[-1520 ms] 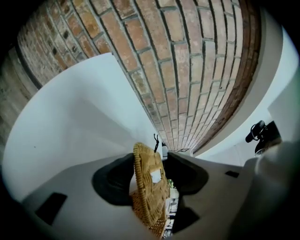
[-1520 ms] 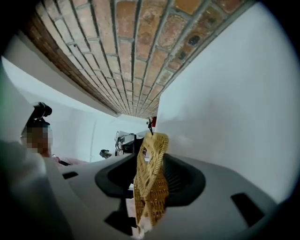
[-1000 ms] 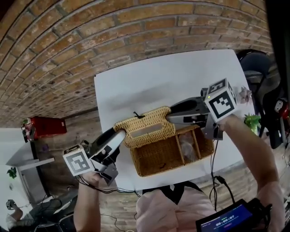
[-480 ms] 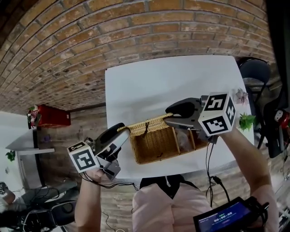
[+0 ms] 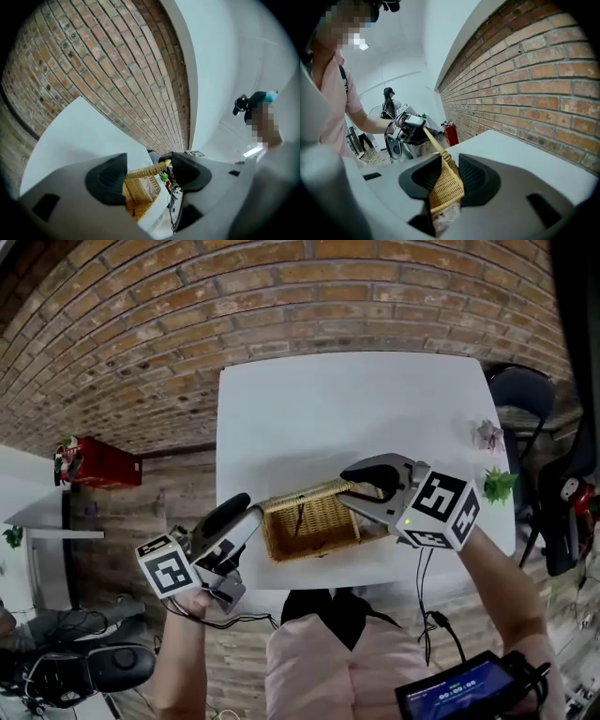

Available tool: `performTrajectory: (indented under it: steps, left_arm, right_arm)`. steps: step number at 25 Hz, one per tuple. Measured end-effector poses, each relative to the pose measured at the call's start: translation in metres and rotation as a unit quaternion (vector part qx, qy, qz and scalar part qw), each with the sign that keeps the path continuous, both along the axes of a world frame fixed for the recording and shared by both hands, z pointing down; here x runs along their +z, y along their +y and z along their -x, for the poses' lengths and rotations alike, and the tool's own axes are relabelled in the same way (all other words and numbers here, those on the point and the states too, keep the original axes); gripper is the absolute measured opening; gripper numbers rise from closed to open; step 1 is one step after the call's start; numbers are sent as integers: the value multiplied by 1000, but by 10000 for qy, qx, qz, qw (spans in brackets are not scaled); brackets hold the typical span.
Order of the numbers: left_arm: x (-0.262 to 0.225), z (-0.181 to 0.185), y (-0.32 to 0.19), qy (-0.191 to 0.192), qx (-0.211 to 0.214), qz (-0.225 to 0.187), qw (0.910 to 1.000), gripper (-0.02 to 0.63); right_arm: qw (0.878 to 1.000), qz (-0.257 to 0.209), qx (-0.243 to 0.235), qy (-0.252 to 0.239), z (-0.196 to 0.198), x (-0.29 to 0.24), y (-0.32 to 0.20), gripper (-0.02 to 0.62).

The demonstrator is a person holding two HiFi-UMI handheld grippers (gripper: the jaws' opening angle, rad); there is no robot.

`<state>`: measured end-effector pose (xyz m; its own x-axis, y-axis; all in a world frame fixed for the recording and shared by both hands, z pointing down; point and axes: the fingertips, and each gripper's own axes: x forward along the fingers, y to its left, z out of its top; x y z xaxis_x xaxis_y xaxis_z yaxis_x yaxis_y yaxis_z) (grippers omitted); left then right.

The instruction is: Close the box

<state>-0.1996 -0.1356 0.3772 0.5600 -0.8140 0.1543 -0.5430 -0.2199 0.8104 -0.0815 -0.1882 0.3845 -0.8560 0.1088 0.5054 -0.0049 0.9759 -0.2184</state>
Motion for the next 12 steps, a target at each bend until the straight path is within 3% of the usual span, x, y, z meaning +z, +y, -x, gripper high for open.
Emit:
performTrajectory:
  steps: [12]
  left_arm:
    - [9,-15,36,8,-518,25,9987,291]
  right_arm:
    - [9927,-1180,-185,140,-20,15,39,132]
